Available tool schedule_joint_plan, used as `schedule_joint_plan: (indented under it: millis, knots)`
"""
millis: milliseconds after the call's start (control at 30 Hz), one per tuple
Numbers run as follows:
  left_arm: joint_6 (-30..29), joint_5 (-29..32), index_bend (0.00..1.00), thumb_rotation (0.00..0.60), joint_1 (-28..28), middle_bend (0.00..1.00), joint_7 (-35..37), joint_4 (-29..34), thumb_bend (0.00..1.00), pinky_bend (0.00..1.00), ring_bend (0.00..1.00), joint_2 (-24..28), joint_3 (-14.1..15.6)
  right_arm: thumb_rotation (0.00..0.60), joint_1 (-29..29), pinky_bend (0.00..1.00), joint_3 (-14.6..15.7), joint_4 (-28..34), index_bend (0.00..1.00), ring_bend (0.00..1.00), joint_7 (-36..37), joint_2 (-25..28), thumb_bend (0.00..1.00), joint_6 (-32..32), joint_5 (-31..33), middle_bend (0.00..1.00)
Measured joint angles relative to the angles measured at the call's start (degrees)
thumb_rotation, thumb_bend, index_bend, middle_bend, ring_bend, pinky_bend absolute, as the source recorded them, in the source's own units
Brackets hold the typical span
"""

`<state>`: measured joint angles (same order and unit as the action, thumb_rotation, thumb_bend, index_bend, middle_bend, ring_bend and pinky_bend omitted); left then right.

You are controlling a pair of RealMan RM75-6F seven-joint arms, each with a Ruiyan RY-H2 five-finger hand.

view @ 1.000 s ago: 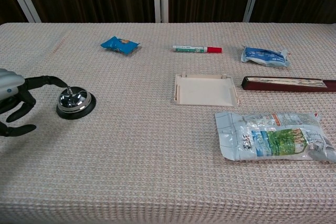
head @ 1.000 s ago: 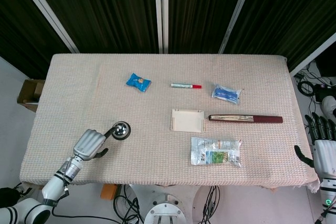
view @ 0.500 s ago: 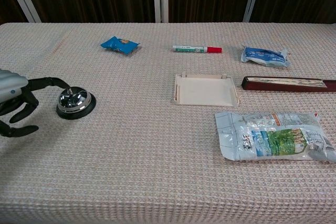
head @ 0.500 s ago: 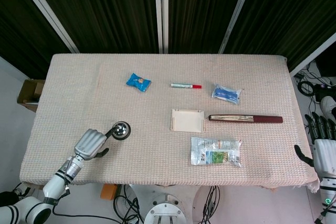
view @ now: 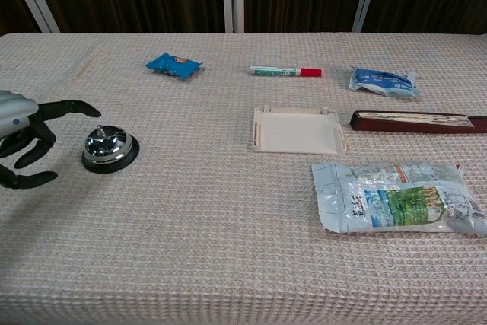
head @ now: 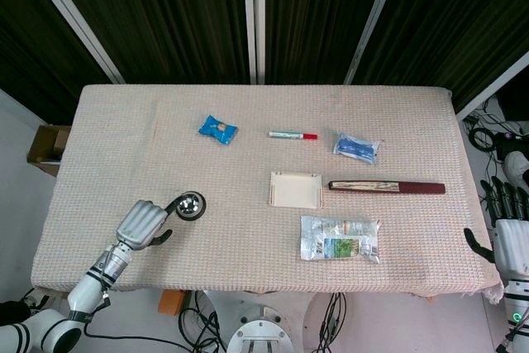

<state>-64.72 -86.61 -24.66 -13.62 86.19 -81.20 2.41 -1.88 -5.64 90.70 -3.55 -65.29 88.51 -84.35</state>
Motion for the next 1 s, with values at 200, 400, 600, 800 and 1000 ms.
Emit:
schedule_joint_plan:
  millis: [200, 400, 600, 800, 1000]
  knots:
    - [2.6, 1.1, 0.13, 0.6, -0.2, 0.74, -0.9, -0.4, 0.31, 0.65, 0.77, -0.4, 0.8, 0.6, -0.2, 0.0, 0.0, -0.2, 0.0, 0.0, 0.0, -0.3, 0.18, -0.3, 0.1, 0.0]
    - [1.4, 0.6, 0.13, 0.6, -0.2, 0.74, -0.6, -0.4, 0.31, 0.65, 0.77, -0.6, 0.6, 0.6, -0.1, 0.0, -0.1, -0.1, 0.0, 0.0, -0.1, -0.2, 0.18, 0.1, 0.1, 0.0]
    - [-1.6, -1.2, 0.13, 0.6, 0.5, 0.74, 1.0, -0.8, 0.31, 0.65, 0.77, -0.6, 0.1, 0.6, -0.1, 0.0, 0.0, -0.3, 0.0, 0.0, -0.2, -0.4, 0.18, -0.2, 0.2, 0.0]
    - [2.1, 0.8, 0.13, 0.6, 0.0, 0.74, -0.5, -0.3, 0.31, 0.65, 0.77, -0.4, 0.7, 0.6, -0.2, 0.0, 0.1, -0.5, 0.0, 0.0, -0.4, -0.8, 0.18, -0.4, 0.2, 0.0]
    - [1.0, 0.7, 0.13, 0.6, 0.0, 0.74, -0.8, 0.1, 0.31, 0.65, 0.77, -0.5, 0.1, 0.6, -0.1, 0.0, -0.1, -0.5, 0.0, 0.0, -0.1, -0.5, 0.18, -0.1, 0.3, 0.0]
